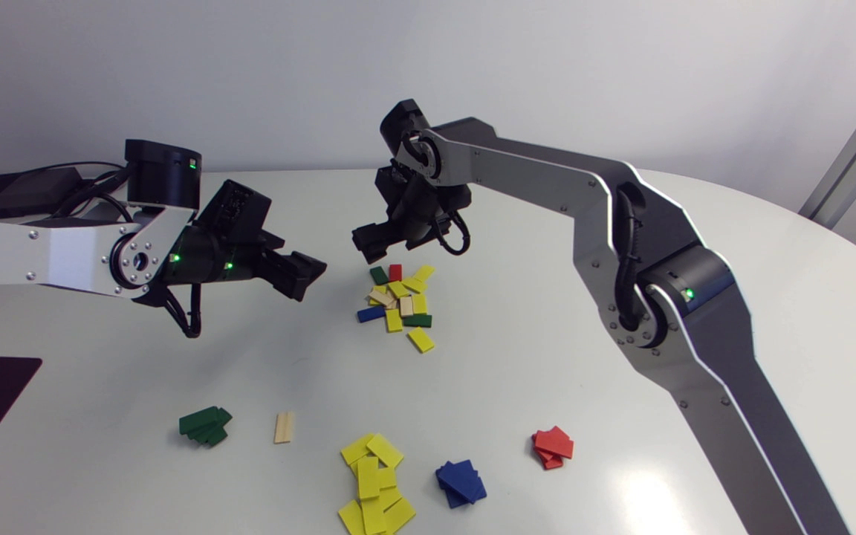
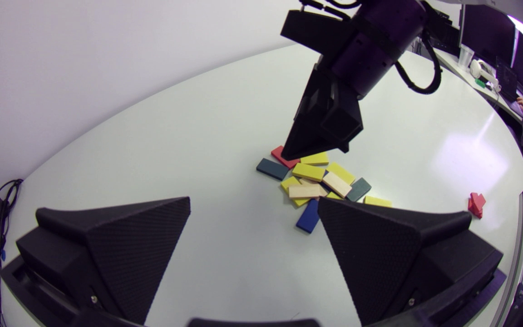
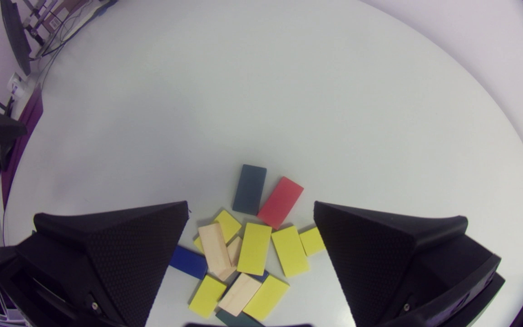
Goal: Take domino bricks one by one from the mixed stack on the table and place each onto the existing stack of the same color.
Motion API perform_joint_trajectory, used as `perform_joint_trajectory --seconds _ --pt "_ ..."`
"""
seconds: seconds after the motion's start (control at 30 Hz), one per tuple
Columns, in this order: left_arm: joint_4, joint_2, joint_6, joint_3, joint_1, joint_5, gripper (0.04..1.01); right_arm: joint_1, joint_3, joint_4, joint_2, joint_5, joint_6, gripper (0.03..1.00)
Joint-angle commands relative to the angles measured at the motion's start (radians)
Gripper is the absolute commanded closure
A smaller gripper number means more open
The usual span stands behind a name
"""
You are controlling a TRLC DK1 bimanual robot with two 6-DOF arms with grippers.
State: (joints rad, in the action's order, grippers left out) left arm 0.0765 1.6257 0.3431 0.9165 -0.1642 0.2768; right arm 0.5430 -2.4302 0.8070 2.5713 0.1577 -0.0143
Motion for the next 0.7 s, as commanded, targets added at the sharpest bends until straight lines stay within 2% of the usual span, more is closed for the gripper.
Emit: perform_joint_trajectory --seconds 0.0,0.17,0.33,0.4,0.47,0.67 --pt "0.012 0.019 0.007 0.032 0.009 0.001 0.043 0.003 -0.052 0.027 0.056 0.003 0.027 0.067" --pt "0.012 0.019 0.013 0.03 0.018 0.005 0.043 0.003 -0.159 0.08 0.127 0.003 0.033 0.067" --pt "0.011 0.017 0.019 0.028 0.034 0.015 0.043 -0.003 -0.349 0.193 0.221 0.003 0.039 0.067" --pt "0.011 0.017 0.02 0.027 0.038 0.022 0.043 -0.005 -0.544 0.296 0.319 0.005 0.039 0.067" --pt "0.011 0.017 0.023 0.024 0.038 0.024 0.043 -0.009 -0.843 0.397 0.46 0.002 0.047 0.07" --pt "0.012 0.019 0.023 0.021 0.038 0.029 0.043 -0.012 -0.831 0.434 0.463 0.002 0.043 0.07"
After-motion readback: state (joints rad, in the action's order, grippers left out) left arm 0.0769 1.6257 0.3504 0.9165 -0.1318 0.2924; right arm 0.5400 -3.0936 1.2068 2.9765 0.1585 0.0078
